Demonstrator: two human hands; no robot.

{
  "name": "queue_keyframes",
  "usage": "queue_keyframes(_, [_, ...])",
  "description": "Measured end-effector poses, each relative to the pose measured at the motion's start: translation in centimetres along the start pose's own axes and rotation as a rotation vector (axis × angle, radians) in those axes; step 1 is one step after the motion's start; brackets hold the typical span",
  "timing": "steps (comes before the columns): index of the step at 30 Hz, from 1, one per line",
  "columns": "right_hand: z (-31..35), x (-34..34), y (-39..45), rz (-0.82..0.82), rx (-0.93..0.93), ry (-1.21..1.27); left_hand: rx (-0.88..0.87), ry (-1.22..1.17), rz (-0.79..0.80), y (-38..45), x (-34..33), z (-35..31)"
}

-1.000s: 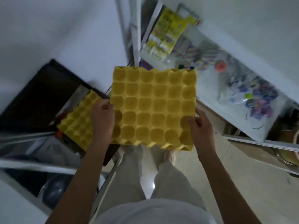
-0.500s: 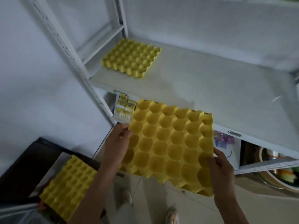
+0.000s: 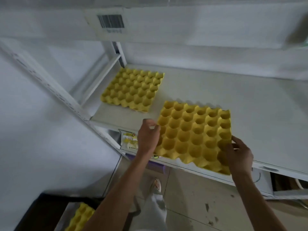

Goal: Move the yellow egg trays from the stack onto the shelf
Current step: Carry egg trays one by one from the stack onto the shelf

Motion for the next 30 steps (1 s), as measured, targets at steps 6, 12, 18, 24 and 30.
queue_keyframes(6, [3.2, -5.3, 5.6, -0.111, -0.102, -0.213, -0.292, 0.245, 0.227, 7.0, -0.3, 0.1])
queue_keyframes(12, [6.9, -8.9, 0.2, -0.273, 0.492, -0.666, -0.713, 0.662, -0.004, 16.1, 4.0, -1.1])
queue_keyframes(18, [6.5, -16.1, -1.5, -0.068, 0.580, -0.915, -0.676, 0.984, 0.102, 25.2, 5.1, 2.1])
queue_keyframes(24, [8.8, -19.4, 7.7, -0.179, 0.518, -0.986, -0.688, 1.018, 0.111, 26.0, 4.9, 2.6])
queue_keyframes(30, [14.5, -24.5, 16.9, -0.008, 0.370, -1.027, -0.692, 1.040, 0.100, 26.0, 4.5, 2.8])
Point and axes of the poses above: each hand's wrist, its own y-axis towards the middle knuckle, its own x-axis out of the back of the hand, z = x × y, the point moved 4 cm from there along y, towards the middle knuckle, and after that the axes turned 1 degree about z, right-handed, at the moved point
